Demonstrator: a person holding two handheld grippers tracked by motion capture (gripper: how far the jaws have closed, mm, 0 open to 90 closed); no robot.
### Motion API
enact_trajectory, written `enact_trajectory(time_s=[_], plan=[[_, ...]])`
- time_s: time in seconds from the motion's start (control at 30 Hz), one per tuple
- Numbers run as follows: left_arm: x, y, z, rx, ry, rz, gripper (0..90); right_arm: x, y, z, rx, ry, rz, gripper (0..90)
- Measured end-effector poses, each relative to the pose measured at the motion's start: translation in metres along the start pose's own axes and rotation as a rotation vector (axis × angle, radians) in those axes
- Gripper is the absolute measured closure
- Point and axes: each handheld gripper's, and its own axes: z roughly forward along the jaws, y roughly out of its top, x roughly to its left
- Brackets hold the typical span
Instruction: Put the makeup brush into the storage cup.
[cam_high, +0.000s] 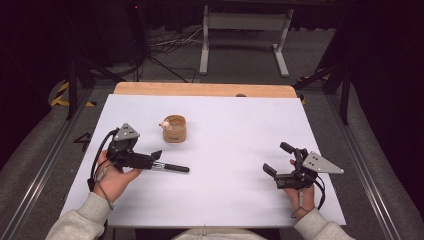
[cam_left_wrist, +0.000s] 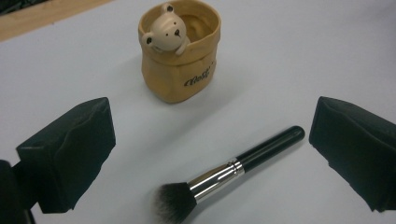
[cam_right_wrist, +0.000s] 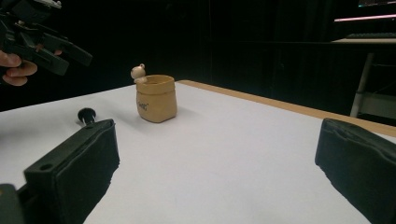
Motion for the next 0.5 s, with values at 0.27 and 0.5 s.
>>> enact_trajectory(time_s=[0.27,0.5], plan=[[0.002,0.011,0.0,0.07,-0.007,0.007,1.5,0.0,0.0,0.0,0.0,0.009,0.01,0.0],[0.002,0.017,0.002,0.138,-0.019,0.011,1.7,-0.001,-0.001,0.001,0.006,0.013,0.011,0.1]])
